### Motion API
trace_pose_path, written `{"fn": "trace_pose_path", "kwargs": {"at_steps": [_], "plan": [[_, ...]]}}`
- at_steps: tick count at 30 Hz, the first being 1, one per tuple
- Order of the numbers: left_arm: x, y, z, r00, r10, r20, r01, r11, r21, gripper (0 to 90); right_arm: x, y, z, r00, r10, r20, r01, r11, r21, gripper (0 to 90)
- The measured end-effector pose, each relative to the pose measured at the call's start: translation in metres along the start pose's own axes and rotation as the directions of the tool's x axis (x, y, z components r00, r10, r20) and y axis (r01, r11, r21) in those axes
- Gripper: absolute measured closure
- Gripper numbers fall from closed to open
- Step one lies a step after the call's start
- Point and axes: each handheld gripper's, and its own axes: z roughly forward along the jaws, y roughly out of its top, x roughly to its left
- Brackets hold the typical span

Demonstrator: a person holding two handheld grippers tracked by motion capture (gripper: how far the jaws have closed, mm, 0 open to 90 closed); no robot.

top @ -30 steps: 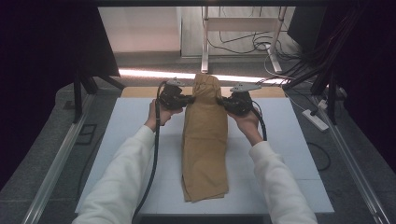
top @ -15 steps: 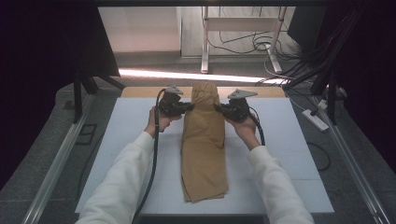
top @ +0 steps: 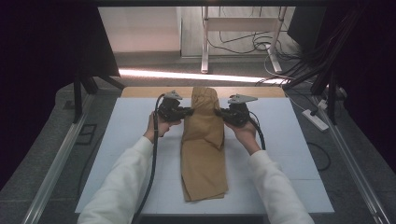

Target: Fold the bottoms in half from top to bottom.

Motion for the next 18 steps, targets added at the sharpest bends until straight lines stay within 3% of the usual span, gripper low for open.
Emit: {"fn": "trace_pose_path", "kwargs": {"at_steps": [18], "plan": [[-0.015, -0.021, -0.014, 0.9997, -0.004, 0.026, 0.004, 0.9999, -0.014, 84.3, 0.019, -0.008, -0.013, 0.9989, -0.014, -0.044, 0.014, 0.9999, -0.003, 84.4]]}}
